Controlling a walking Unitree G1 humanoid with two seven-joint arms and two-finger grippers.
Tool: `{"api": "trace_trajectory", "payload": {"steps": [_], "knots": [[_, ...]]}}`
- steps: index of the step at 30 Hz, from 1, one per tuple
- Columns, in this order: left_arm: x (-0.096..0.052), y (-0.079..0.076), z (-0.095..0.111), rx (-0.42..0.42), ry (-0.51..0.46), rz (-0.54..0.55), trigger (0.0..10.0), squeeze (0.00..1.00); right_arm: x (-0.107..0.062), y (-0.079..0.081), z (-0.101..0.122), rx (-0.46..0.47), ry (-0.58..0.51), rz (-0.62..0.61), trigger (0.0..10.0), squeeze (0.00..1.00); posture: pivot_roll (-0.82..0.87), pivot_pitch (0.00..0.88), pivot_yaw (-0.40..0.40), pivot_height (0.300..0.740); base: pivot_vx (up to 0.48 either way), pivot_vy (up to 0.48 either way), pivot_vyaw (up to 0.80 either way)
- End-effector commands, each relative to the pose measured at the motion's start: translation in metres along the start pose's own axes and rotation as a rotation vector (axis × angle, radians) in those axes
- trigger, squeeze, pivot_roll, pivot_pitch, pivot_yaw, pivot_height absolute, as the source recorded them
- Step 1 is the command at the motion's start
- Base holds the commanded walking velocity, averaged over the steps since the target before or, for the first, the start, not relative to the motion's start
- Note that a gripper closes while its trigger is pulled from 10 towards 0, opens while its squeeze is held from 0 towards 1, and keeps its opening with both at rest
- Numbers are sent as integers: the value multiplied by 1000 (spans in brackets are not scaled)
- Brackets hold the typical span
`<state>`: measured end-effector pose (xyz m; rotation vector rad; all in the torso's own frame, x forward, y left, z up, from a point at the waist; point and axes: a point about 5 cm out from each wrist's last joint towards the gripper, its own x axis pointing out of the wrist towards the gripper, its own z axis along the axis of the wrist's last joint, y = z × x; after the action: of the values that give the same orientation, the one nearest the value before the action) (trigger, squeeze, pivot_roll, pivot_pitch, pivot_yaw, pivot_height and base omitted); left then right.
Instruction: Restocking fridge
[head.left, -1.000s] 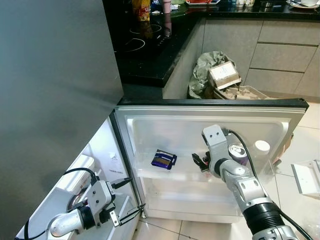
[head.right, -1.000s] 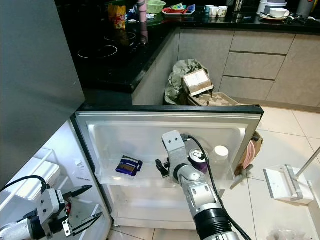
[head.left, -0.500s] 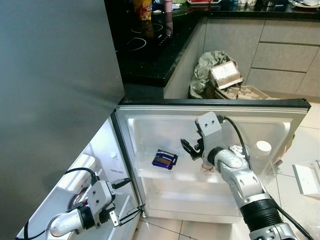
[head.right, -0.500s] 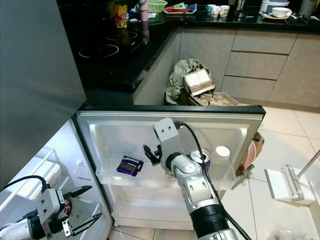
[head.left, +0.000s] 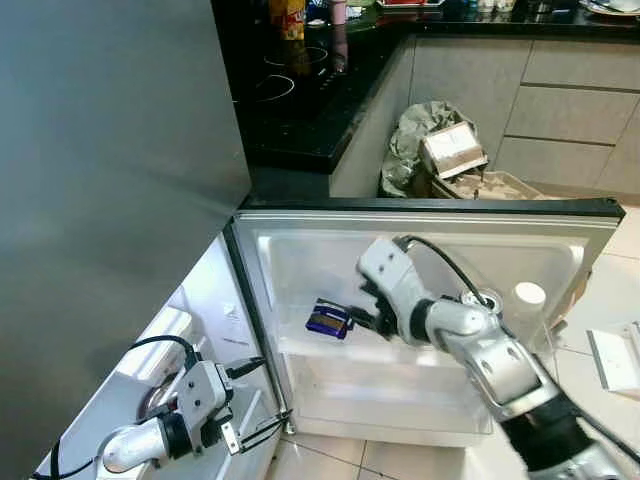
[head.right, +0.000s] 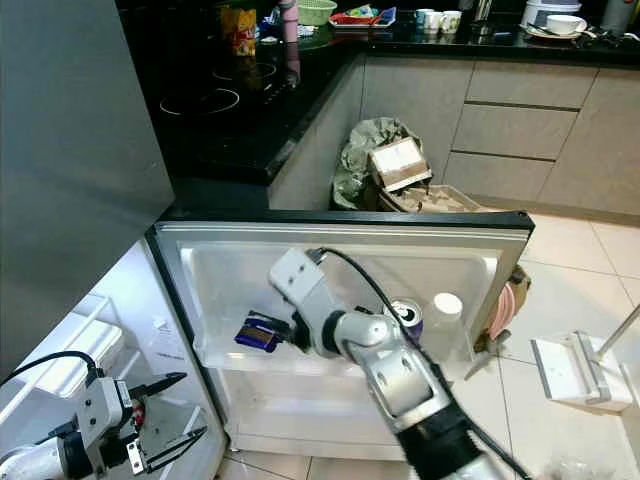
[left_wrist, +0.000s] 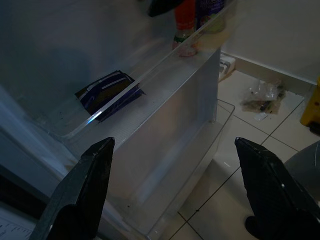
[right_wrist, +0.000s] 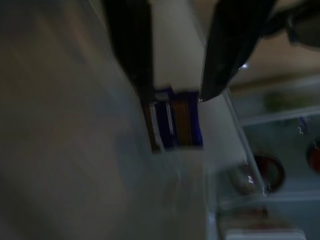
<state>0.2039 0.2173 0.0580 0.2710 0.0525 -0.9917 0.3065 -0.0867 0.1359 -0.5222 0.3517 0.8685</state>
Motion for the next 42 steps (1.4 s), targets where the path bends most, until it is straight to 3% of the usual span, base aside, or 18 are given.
{"api": "trace_trajectory", "payload": {"steps": [1, 6, 7, 20, 31, 42], "knots": [[-5, 2, 1, 20, 29, -17, 10000, 0, 1, 1, 8, -52, -1, 13, 0, 0, -40, 0, 2, 740, 0, 0, 0], [-5, 2, 1, 22, 30, -16, 10000, 0, 3, -3, 9, -62, 13, 5, 235, 0, -37, 0, 0, 740, 0, 0, 0], [-5, 3, 1, 25, 30, -14, 10000, 0, 10, -9, 9, -91, 33, -27, 10000, 0, -38, 0, -1, 740, 0, 0, 0], [-3, 3, 2, 30, 23, -7, 10000, 0, 36, -9, 1, -107, 95, -17, 10000, 0, -29, 0, -14, 740, 0, 0, 0], [0, 3, 4, 34, 18, -7, 10000, 0, 47, -11, -12, -335, 245, 34, 10000, 0, -21, 0, -14, 740, 0, 0, 0], [1, 3, 4, 37, 14, -6, 10000, 0, 41, -25, -20, -449, 343, 28, 10000, 0, -24, 0, -13, 740, 0, 0, 0]]}}
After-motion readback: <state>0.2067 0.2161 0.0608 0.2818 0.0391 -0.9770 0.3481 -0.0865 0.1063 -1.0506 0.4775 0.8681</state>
